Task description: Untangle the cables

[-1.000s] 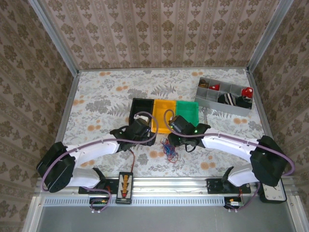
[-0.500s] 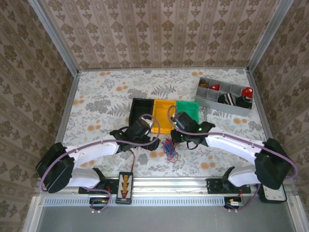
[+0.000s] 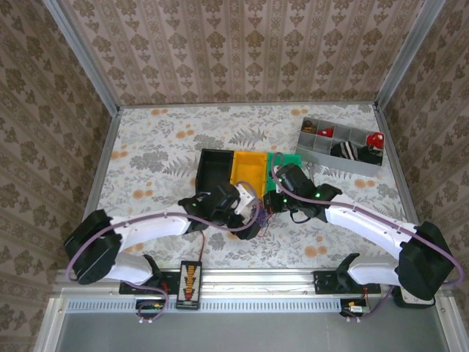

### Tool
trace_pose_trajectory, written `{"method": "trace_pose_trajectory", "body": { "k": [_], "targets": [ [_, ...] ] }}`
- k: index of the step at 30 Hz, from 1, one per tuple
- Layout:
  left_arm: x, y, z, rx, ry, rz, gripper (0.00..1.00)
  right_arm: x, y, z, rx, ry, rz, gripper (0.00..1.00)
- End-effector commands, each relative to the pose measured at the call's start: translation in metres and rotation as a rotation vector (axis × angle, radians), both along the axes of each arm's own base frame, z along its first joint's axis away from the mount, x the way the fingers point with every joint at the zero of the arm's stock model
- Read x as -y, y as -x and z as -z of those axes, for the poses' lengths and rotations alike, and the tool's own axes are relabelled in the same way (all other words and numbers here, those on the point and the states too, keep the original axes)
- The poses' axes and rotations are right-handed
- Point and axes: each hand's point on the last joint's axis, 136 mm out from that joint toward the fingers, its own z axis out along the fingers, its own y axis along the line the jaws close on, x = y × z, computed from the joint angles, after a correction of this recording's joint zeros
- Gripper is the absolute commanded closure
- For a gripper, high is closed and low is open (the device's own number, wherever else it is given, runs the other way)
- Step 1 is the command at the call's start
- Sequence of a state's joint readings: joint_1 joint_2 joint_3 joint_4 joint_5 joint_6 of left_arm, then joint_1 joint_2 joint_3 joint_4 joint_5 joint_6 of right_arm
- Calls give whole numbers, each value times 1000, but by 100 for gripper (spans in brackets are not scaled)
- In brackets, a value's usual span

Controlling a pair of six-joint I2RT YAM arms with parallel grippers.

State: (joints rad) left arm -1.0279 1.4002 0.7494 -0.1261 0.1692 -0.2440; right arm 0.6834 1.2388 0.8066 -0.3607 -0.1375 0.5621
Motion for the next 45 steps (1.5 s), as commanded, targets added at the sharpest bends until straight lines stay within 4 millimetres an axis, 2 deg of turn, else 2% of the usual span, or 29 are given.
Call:
{"method": "trace_pose_trajectory", "body": {
  "k": [1,4,9,13,18,25,31,35,40,45],
  "targets": [
    [25,1,-3,34,13,104,2,-4,-1,-9,-7,-57,19,100],
    [36,-1,10,36,-28,129,11,-2,-3,-15,-7,-80,39,100],
    [36,-7,32,36,-75,107,50,11,-6,-23,-6,-104,93,100],
    [29,-9,37,31,-84,81,80,25,-7,-28,-2,-121,151,100],
    [20,-16,39,11,-72,29,98,41,-13,-35,6,-166,236,100],
    [2,-25,39,-11,-53,-53,100,50,-19,-42,1,-207,269,100],
    [-40,-36,48,-46,-97,-217,100,72,-28,-52,22,-209,337,100],
    [-73,-41,52,-41,-142,-351,100,102,-35,-53,37,-184,451,100],
    [-114,-37,57,-31,-198,-493,100,151,-39,-50,50,-122,647,100],
    [-142,-27,66,-56,-231,-576,100,193,-34,-49,40,-39,798,100]
  ]
}}
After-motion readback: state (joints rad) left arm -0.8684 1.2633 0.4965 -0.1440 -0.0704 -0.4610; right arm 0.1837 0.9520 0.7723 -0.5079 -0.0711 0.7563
